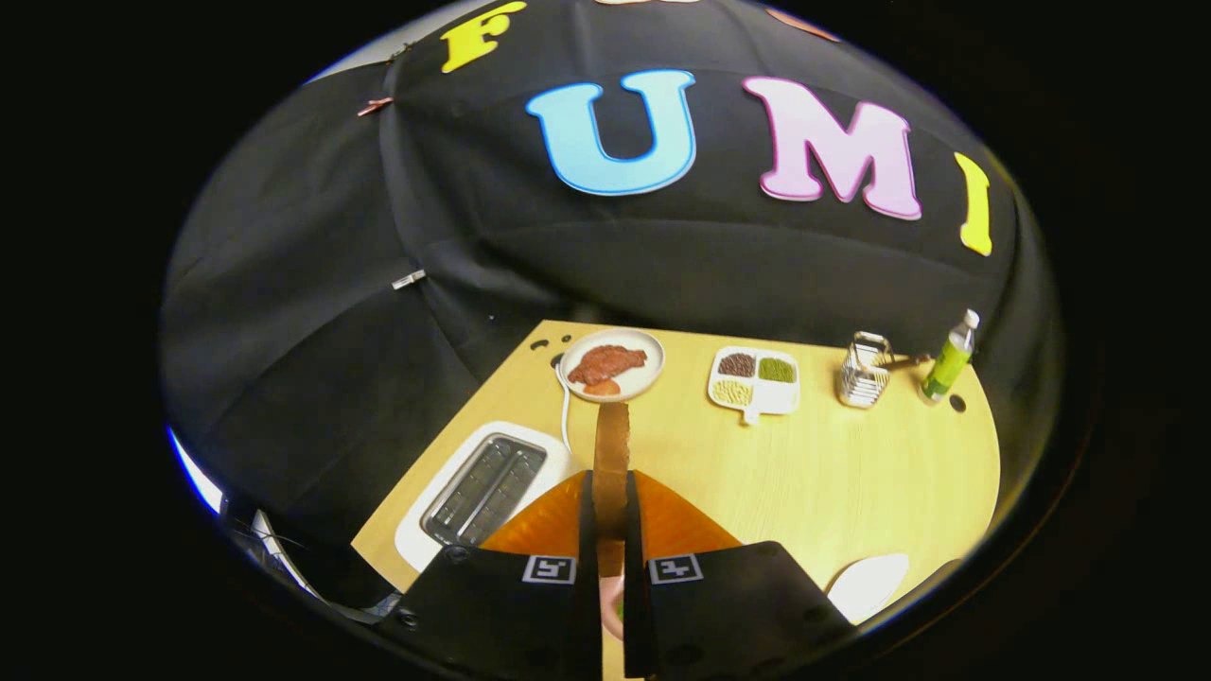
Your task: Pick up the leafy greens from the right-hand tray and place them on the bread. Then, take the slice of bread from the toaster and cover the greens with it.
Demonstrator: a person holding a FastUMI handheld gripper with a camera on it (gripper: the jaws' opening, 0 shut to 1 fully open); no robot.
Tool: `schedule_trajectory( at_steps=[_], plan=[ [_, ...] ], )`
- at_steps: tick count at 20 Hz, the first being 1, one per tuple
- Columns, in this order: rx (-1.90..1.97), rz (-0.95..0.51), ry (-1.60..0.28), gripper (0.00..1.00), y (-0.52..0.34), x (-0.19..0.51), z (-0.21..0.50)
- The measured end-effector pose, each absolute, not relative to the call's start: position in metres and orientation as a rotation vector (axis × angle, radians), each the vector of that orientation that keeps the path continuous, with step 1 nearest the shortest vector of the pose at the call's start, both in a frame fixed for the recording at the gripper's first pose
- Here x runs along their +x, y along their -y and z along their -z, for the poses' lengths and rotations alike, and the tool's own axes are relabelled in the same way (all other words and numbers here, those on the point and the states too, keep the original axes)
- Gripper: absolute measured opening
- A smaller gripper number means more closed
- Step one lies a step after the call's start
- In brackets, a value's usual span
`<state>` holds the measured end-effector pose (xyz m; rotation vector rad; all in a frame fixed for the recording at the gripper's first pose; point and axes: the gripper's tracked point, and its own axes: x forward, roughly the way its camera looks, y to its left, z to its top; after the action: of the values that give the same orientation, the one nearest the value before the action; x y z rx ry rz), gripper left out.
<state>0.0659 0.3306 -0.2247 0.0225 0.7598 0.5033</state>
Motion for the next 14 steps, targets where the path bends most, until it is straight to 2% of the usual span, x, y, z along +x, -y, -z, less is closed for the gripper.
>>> schedule_trajectory(
  at_steps=[14],
  plan=[
    [0.202, -0.454, -0.949, 0.13, -0.282, 0.013, 0.324]
  ],
)
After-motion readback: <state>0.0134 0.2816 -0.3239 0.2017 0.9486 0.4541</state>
